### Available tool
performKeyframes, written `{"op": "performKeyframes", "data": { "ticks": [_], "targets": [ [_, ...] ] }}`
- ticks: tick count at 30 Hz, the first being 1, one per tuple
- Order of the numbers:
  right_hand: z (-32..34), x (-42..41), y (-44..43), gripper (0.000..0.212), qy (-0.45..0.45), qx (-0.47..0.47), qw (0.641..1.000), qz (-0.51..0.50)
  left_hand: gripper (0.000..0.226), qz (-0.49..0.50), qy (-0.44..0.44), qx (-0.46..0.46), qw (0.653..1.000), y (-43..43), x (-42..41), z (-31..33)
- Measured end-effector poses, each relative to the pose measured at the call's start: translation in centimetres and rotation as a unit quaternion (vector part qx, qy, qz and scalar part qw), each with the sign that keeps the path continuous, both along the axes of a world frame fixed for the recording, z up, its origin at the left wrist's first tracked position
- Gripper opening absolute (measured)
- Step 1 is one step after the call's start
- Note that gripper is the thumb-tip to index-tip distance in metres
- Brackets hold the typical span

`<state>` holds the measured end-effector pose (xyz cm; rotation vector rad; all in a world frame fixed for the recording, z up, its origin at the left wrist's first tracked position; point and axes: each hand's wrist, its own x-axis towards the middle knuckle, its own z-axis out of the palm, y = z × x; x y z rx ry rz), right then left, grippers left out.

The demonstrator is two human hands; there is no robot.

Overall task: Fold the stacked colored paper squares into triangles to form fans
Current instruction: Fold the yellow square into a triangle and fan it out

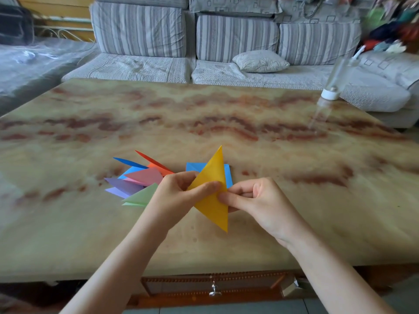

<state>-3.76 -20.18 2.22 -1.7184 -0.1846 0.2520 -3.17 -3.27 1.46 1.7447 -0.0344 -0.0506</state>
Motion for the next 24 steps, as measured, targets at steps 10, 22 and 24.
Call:
{"op": "performKeyframes", "data": {
  "ticks": [10,22,24],
  "targets": [
    [0.28,0.10,0.35,0.017,0.033,0.011,0.999,0.017,0.021,0.059,-0.037,-0.040,0.997,-0.70,-0.41,-0.18],
    [0.45,0.08,-0.12,0.016,0.022,0.004,0.998,0.054,0.026,0.112,-0.051,-0.079,0.989,-0.37,-0.17,0.40],
    [0.51,0.05,-0.30,0.016,0.025,-0.001,0.998,0.061,0.026,0.121,-0.045,-0.092,0.987,-0.15,-0.09,0.45]
  ]
}}
